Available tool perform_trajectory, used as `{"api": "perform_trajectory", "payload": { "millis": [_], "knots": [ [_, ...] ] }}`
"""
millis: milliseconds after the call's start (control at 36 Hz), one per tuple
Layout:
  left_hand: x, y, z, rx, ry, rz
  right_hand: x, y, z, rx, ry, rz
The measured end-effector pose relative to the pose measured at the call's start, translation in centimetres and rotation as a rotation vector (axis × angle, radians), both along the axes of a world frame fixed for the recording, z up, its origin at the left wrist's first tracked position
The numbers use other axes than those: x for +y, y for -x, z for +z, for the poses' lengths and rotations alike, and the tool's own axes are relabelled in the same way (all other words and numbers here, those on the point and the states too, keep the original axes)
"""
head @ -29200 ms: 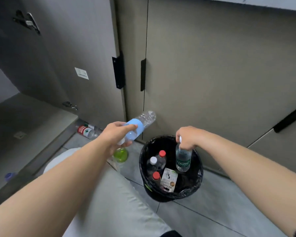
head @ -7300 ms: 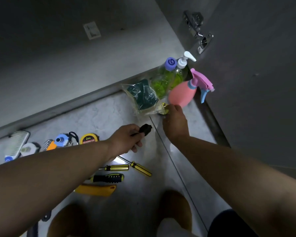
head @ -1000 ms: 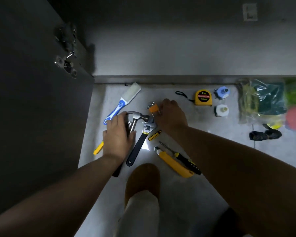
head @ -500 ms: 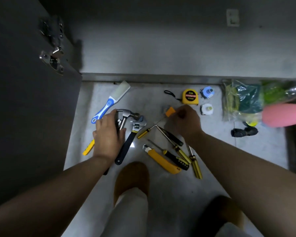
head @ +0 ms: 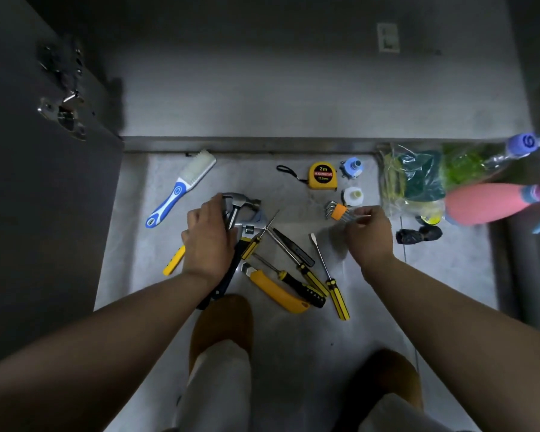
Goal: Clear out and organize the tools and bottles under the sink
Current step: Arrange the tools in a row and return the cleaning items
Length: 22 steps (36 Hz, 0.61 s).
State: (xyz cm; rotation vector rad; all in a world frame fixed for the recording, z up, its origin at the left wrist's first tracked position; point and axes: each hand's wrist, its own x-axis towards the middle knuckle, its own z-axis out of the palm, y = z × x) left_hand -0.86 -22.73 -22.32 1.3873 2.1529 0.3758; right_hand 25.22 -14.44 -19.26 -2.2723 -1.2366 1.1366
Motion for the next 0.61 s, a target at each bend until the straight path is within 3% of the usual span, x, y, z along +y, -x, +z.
{"api": "perform_trajectory", "payload": {
  "millis": [250,333,417,500,611],
  "knots": [
    [1.1,0.1,0.7,-0.069,-0.118,-0.158,-3.7,2.8,0.0,-0.006,-0.110,0.362],
    [1.0,2.2,0.8,0.137,-0.189,-0.007,-4.8,3.7,-0.5,0.038,-0.118,0.411],
    [1.4,4.6,1.1,0.298,-0.075,0.186,-5.3,4.5,-0.8,0.081,-0.124,0.438],
    [1.6,6.4,1.0,0.252,0.057,0.307,-5.6,5.1,-0.8,0.139,-0.145,0.463],
    [1.8,7.7,0.8,0.116,0.077,0.305,-5.5,5.2,-1.1,0.168,-0.118,0.464]
  ]
}}
